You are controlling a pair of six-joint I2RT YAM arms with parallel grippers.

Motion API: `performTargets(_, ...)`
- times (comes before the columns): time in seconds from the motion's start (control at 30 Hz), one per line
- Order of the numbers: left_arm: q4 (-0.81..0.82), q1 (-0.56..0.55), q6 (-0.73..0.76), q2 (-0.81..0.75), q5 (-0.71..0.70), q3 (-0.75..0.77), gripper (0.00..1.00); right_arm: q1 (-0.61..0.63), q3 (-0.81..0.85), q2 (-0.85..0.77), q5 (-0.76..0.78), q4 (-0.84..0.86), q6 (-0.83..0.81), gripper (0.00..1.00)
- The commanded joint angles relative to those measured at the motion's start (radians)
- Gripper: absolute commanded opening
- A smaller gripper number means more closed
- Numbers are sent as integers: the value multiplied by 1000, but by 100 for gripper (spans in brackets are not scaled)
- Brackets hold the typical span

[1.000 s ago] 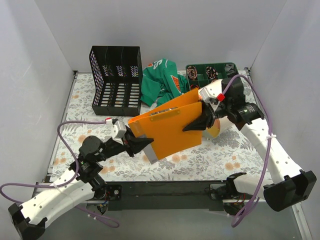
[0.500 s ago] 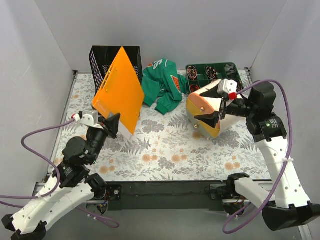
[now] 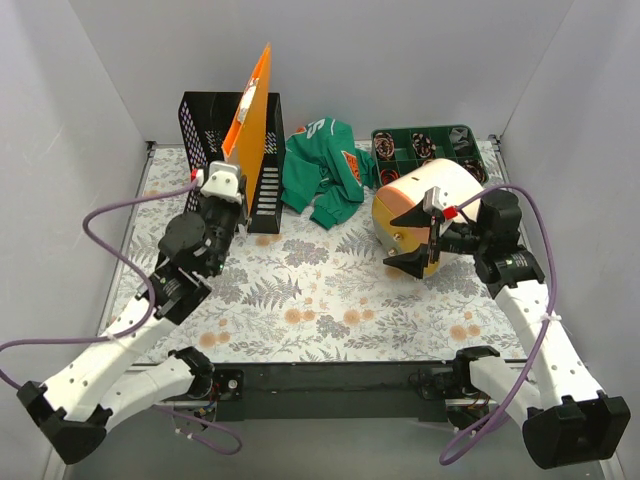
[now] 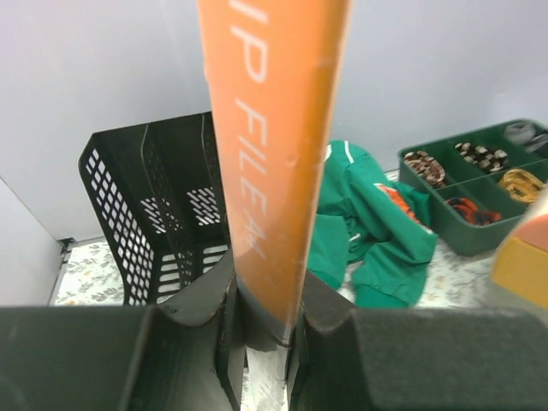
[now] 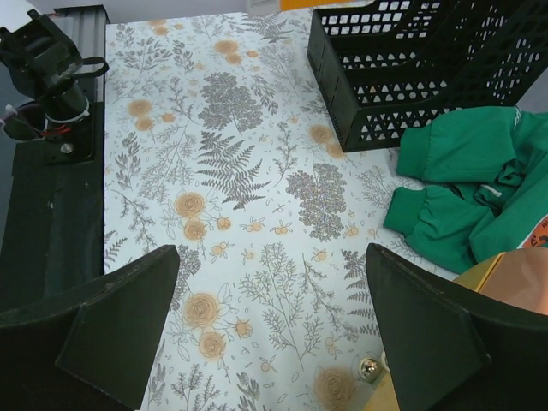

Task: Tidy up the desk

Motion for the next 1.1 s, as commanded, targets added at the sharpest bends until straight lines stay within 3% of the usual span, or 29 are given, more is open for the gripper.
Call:
performTargets(0.0, 54, 127, -24, 82, 175, 92, 0, -3, -36, -26, -51, 84, -15, 98)
performTargets(0.33, 133, 358, -197, 312, 425, 199, 0, -6, -77, -59, -55, 105, -22, 98)
performTargets(0.53, 180, 421, -221, 418, 496, 236, 0, -6, -79, -59, -63, 105, -20, 98)
performTargets(1.07, 452, 566, -261, 523, 723, 67, 0, -6, -80, -51, -52, 105, -22, 98)
